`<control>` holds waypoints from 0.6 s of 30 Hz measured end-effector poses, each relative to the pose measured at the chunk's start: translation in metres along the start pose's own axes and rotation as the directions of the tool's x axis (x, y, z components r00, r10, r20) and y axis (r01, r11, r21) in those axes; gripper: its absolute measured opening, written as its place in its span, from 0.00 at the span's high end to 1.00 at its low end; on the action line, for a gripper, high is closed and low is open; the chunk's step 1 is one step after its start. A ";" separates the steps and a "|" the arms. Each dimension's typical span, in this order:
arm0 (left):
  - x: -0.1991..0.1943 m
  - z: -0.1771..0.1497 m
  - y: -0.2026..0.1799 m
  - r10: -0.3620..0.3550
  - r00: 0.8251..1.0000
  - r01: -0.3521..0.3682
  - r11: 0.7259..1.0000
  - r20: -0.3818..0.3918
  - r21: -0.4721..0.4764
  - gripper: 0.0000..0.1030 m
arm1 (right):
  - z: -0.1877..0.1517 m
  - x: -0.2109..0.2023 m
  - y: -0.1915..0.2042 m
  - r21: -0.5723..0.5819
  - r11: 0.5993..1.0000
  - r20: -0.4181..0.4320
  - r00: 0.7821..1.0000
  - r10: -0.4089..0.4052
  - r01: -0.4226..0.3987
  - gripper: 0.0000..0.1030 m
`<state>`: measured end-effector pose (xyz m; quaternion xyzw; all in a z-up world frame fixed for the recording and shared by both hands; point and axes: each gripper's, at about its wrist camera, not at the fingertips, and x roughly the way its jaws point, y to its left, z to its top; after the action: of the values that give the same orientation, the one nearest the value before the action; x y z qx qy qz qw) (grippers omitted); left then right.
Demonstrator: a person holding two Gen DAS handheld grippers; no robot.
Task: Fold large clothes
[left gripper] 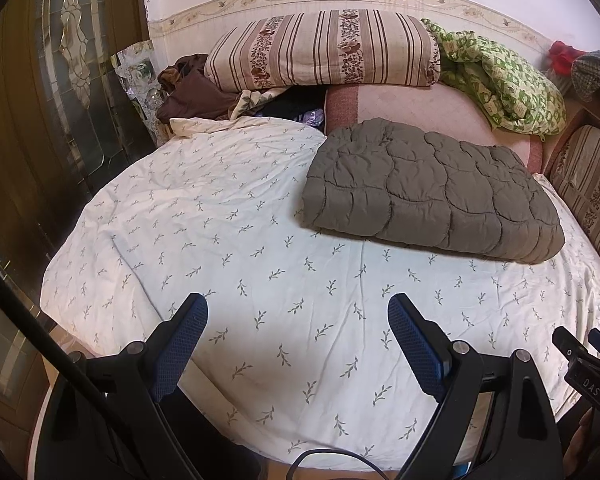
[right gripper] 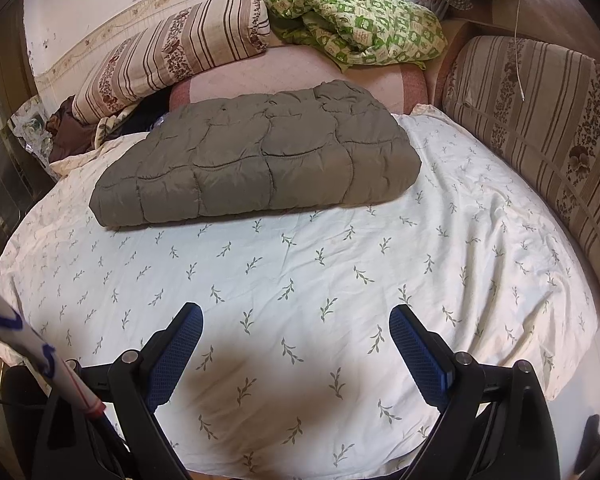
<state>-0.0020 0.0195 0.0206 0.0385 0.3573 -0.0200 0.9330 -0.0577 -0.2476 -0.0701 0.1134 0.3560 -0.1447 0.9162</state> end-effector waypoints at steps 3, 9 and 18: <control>0.000 0.000 0.000 -0.001 1.000 0.001 1.000 0.000 -0.001 0.12 | 0.000 0.001 0.000 -0.003 1.000 -0.002 1.000 0.000 0.000 0.06; 0.001 0.000 0.001 0.004 1.000 -0.003 1.000 0.001 -0.004 0.12 | -0.001 0.000 0.000 -0.003 1.000 -0.001 1.000 -0.001 0.001 0.06; 0.001 0.000 0.000 0.003 1.000 -0.003 1.000 0.001 -0.006 0.12 | -0.001 0.002 0.002 -0.012 1.000 -0.005 1.000 0.001 -0.001 0.06</control>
<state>-0.0017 0.0199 0.0200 0.0361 0.3568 -0.0176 0.9333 -0.0567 -0.2458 -0.0717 0.1084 0.3592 -0.1417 0.9160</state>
